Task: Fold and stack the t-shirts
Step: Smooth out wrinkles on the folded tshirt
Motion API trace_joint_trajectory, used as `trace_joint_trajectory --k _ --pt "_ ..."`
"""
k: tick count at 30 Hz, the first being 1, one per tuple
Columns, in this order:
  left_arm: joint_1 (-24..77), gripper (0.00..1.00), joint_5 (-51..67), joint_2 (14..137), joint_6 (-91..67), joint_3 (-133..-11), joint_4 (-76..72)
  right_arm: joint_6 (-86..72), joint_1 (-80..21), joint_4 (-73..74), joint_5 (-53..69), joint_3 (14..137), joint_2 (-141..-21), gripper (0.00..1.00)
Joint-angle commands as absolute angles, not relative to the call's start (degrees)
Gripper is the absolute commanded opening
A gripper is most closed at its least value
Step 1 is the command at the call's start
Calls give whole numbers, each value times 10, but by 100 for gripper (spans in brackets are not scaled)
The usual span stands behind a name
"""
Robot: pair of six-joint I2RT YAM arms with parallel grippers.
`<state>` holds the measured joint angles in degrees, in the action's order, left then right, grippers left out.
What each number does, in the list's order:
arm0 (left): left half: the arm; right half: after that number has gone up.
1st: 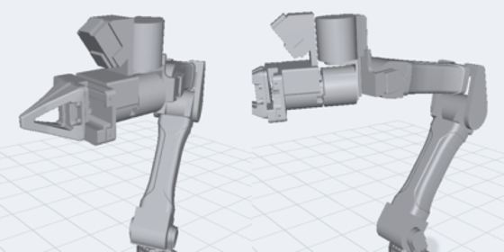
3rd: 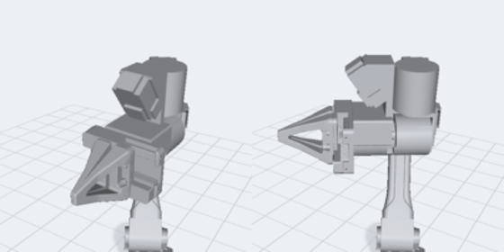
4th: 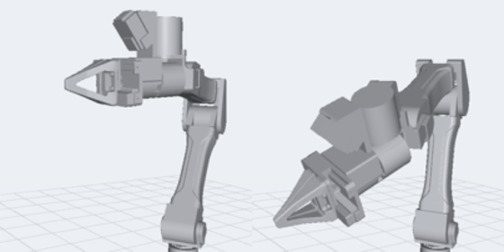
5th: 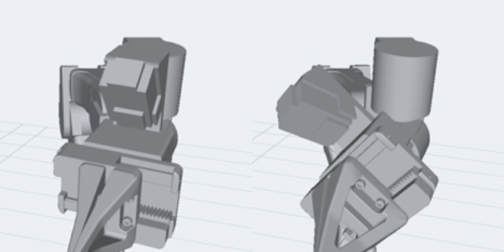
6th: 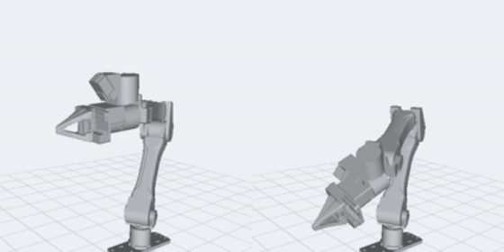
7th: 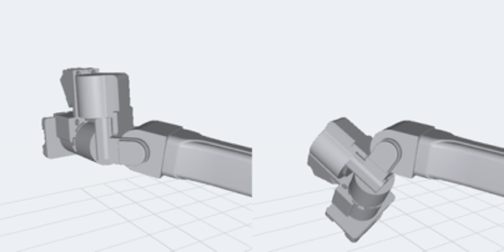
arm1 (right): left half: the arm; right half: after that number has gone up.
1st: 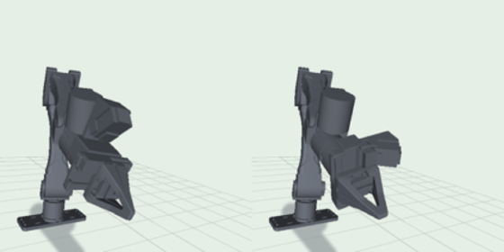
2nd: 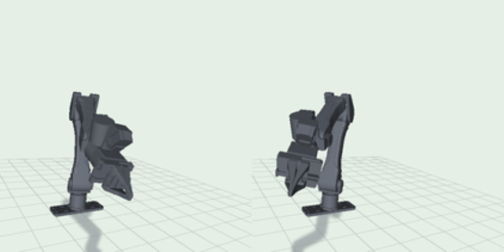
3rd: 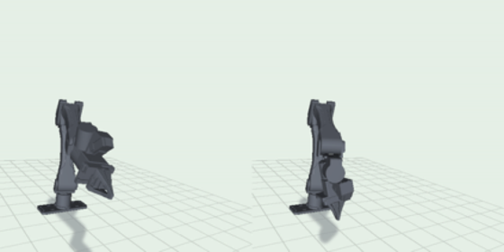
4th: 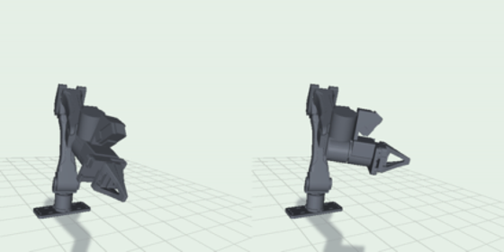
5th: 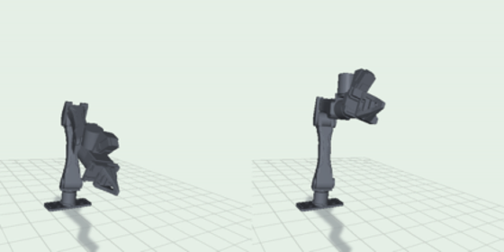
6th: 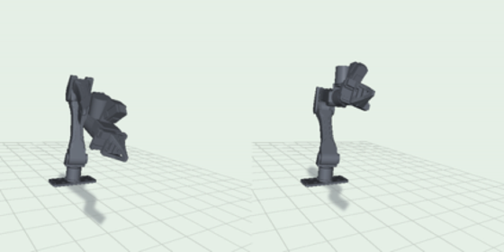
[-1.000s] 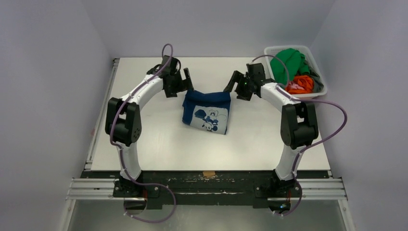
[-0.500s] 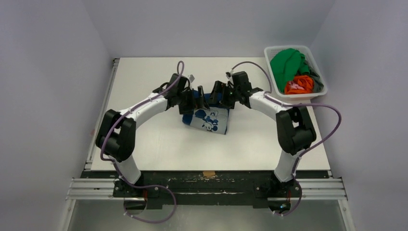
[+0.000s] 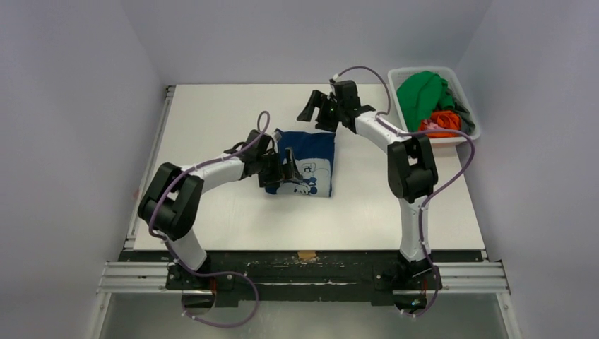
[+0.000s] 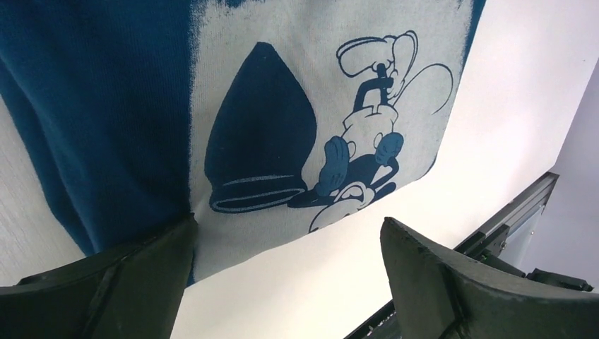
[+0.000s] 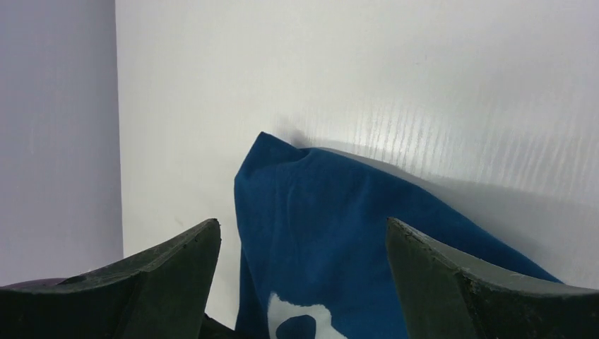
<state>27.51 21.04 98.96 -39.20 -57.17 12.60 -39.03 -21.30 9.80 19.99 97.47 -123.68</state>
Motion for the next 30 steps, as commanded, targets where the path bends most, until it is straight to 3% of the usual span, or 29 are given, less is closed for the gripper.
trace_joint_trajectory --k 1,7,13,23,30 --pt "281 100 202 959 -381 -536 149 -390 -210 96 185 946 -1174 85" --pt "287 100 186 886 -387 -538 145 -402 -217 16 282 749 -1043 85" --pt "287 100 176 894 -405 -526 114 -476 -243 -114 372 556 -982 85" --pt "282 100 140 944 -412 -522 132 -441 -239 -15 215 464 -949 84" --pt "280 100 60 858 -385 -543 185 -407 -238 -1 164 415 -787 84"
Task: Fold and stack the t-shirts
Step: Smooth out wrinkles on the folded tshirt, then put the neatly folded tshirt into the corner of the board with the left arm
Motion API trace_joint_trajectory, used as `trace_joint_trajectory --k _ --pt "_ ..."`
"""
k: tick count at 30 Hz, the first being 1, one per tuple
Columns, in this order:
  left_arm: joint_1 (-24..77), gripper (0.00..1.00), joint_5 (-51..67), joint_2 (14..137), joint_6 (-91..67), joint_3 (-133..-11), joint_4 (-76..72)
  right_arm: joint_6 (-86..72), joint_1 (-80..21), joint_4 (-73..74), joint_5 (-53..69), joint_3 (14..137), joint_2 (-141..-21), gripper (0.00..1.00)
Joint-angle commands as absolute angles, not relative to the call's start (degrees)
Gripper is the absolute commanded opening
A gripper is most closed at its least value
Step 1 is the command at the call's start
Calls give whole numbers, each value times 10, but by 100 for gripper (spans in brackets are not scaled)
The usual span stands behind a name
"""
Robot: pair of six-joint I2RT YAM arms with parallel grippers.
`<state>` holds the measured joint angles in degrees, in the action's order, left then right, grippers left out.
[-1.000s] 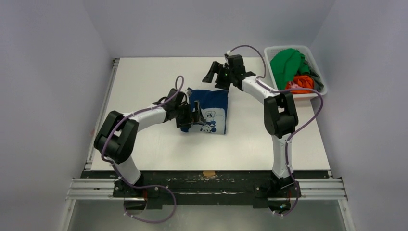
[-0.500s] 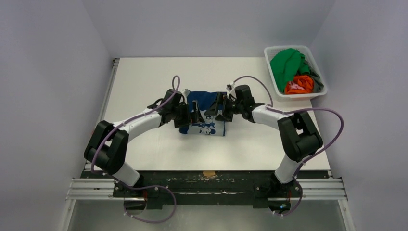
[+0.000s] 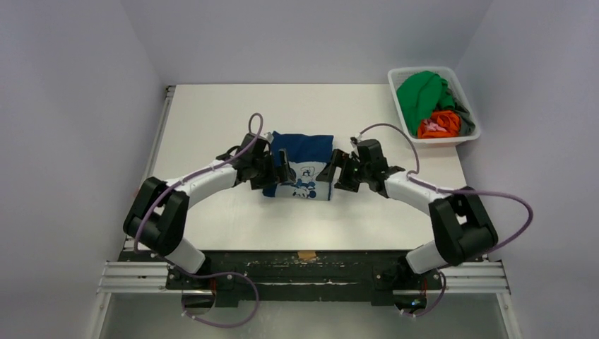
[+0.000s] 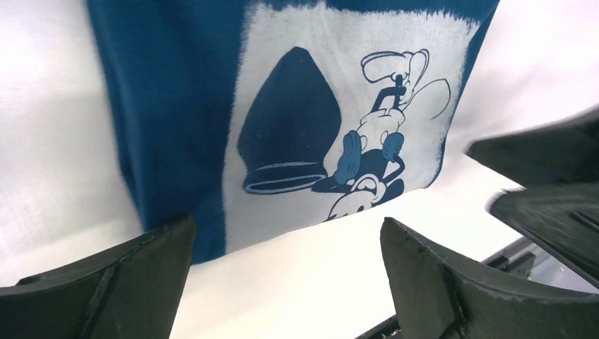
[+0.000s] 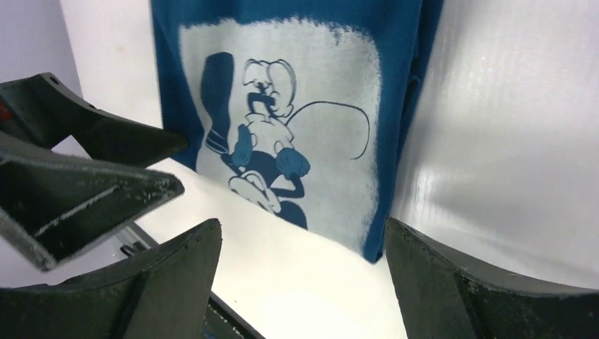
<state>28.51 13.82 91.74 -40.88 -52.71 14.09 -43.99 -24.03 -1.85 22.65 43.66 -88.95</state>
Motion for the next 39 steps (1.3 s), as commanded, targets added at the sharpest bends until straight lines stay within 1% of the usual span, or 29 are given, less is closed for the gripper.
trace_joint_trajectory --k 1,3,6,7,10,13,16,18,21,22,27,31,35,39 --pt "279 100 40 855 -381 -555 200 -405 -239 13 154 407 -759 84" --pt "268 100 21 865 -371 -576 222 -402 -239 33 127 392 -708 85" --pt "242 100 24 917 -358 -616 231 -399 -239 59 89 371 -646 86" --pt "230 97 30 941 -355 -634 241 -396 -239 69 78 367 -630 86" --pt "222 84 58 1014 -342 -682 251 -395 -239 98 53 360 -594 86" --pt "223 73 83 1078 -340 -718 252 -386 -239 121 41 359 -572 87" --pt "222 57 89 1121 -346 -746 262 -382 -238 126 43 356 -566 87" --pt "223 39 108 1142 -348 -762 262 -381 -239 123 46 356 -569 87" --pt "224 4 89 1151 -348 -790 280 -379 -239 117 55 355 -578 87" --pt "225 0 71 1152 -345 -804 296 -378 -239 115 57 356 -582 87" --pt "220 0 -99 1158 -294 -904 397 -364 -239 114 42 349 -583 87" --pt "193 0 -211 1194 -222 -1017 477 -352 -239 112 2 342 -569 87" --pt "144 0 -256 1244 -175 -1109 513 -346 -239 111 -34 335 -545 88" --pt "83 0 -250 1281 -145 -1179 517 -337 -238 101 -71 319 -521 89"
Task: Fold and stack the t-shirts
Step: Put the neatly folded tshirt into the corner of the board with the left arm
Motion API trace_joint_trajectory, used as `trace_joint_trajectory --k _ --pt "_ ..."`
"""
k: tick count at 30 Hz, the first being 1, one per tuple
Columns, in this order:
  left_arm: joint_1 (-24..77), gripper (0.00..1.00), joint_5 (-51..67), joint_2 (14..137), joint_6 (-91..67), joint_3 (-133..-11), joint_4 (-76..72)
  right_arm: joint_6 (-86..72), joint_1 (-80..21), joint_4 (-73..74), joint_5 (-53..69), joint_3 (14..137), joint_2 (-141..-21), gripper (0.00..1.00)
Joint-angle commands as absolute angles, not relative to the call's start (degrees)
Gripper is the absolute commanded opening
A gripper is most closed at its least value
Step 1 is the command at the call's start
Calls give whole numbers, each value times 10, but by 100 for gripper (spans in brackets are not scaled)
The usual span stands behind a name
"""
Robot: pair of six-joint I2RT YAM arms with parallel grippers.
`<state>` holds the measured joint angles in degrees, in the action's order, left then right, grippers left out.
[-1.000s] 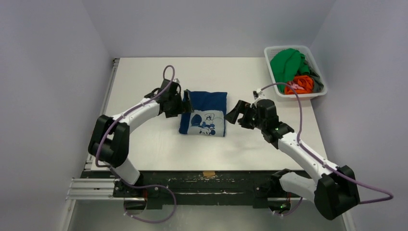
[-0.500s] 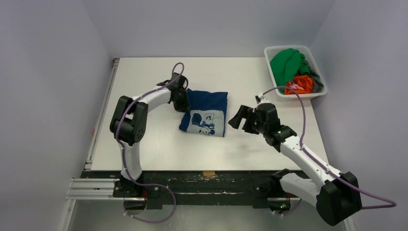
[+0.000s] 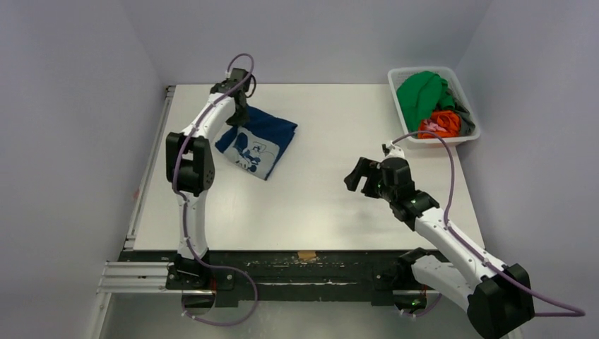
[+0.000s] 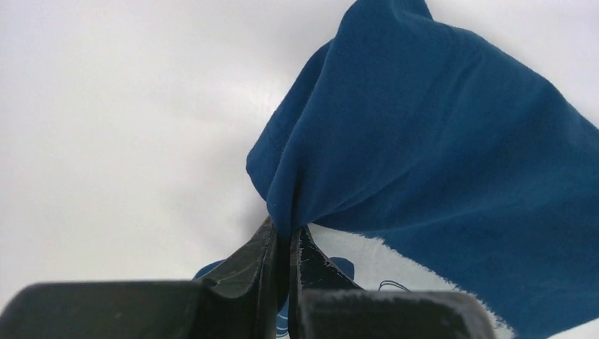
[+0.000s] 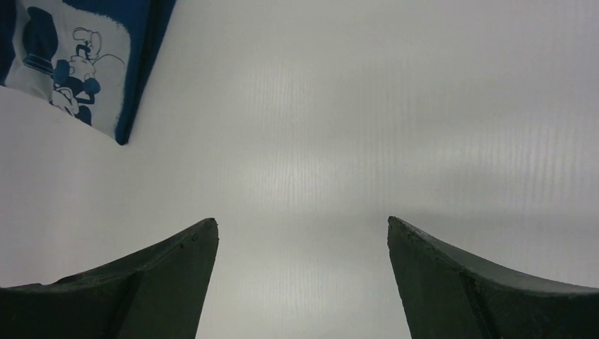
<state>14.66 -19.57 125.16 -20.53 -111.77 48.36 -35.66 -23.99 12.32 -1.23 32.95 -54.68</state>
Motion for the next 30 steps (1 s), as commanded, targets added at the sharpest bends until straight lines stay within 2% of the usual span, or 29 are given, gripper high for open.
trace_joint_trajectory --k 1,8,10,14,22,24,25,26,27,28,30 --pt "70 0 -251 1289 -135 -1198 509 -336 -238 102 -80 317 -519 89" --pt "-37 0 -240 1390 -120 -1370 521 -333 -239 113 -150 312 -512 94" --pt "-52 0 -247 1403 -121 -1376 496 -340 -238 108 -169 309 -517 99" --pt "-96 0 -185 1411 -181 -1404 489 -343 -238 107 -184 314 -540 99" --pt "-129 2 -183 1389 -184 -1387 446 -341 -239 100 -170 327 -581 99" --pt "-129 26 -181 1385 -178 -1396 451 -340 -239 98 -164 329 -583 99" --pt "-129 49 -178 1378 -178 -1399 458 -340 -239 97 -164 329 -584 99" --pt "-129 78 -172 1366 -180 -1398 463 -339 -239 98 -162 330 -584 99" --pt "-129 96 -167 1350 -185 -1394 469 -341 -239 100 -161 331 -584 99" --pt "-128 100 -160 1328 -194 -1384 474 -342 -239 100 -159 332 -584 99" --pt "-128 100 -130 1268 -218 -1343 475 -348 -239 105 -158 335 -583 99"
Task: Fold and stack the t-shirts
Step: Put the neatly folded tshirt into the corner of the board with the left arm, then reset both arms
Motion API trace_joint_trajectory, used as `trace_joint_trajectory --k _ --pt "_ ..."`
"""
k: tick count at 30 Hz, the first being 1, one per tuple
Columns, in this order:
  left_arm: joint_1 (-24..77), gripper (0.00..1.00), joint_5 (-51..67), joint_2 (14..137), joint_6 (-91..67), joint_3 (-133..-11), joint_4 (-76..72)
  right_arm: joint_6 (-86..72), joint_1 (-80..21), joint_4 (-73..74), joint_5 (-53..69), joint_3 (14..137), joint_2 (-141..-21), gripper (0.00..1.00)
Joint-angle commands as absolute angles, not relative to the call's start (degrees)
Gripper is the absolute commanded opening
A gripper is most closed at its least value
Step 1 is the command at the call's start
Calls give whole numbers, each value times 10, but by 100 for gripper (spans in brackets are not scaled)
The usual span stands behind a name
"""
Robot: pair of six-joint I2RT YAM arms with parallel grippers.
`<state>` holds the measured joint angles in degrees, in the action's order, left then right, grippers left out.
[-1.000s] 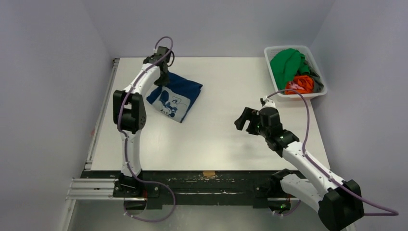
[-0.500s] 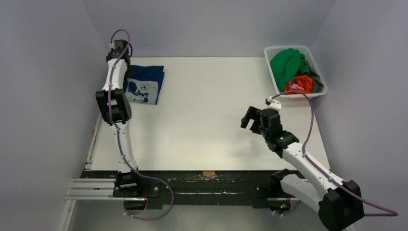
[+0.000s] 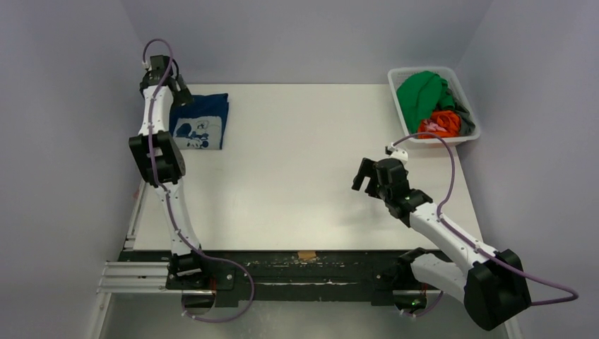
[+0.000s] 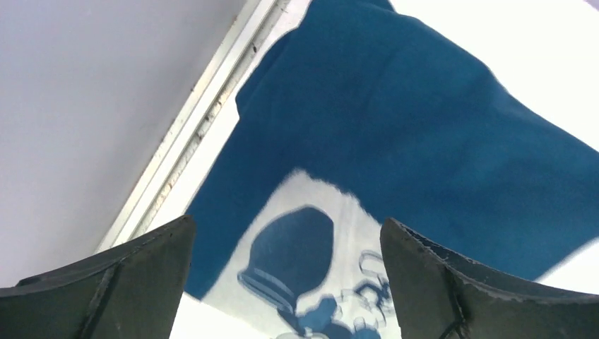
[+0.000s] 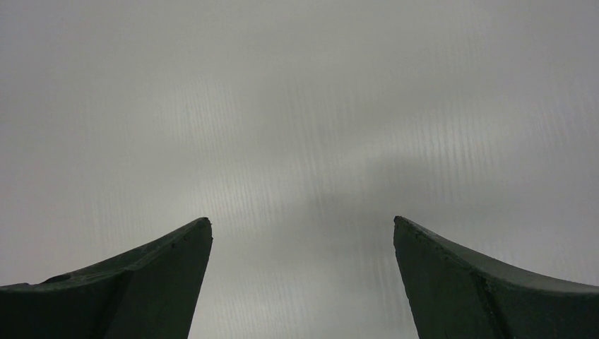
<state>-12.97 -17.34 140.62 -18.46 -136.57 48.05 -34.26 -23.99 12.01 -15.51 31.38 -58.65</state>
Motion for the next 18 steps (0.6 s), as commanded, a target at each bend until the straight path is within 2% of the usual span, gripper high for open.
trace_joint_trajectory --k 1,4,6,11,15,18 --pt "-126 100 -106 1229 -230 -1310 471 -350 -238 107 -159 335 -581 99" --pt "-111 100 -39 1070 -269 -1161 424 -359 -239 114 -163 336 -578 99" --pt "-82 100 -19 953 -294 -976 360 -367 -238 123 -158 335 -570 99" --pt "62 100 6 684 -312 -620 229 -380 -239 141 -137 317 -533 99" --pt "195 100 -56 529 -351 -437 221 -389 -239 154 -137 296 -504 99" --pt "221 100 -48 441 -348 -365 266 -390 -238 169 -137 286 -488 99"
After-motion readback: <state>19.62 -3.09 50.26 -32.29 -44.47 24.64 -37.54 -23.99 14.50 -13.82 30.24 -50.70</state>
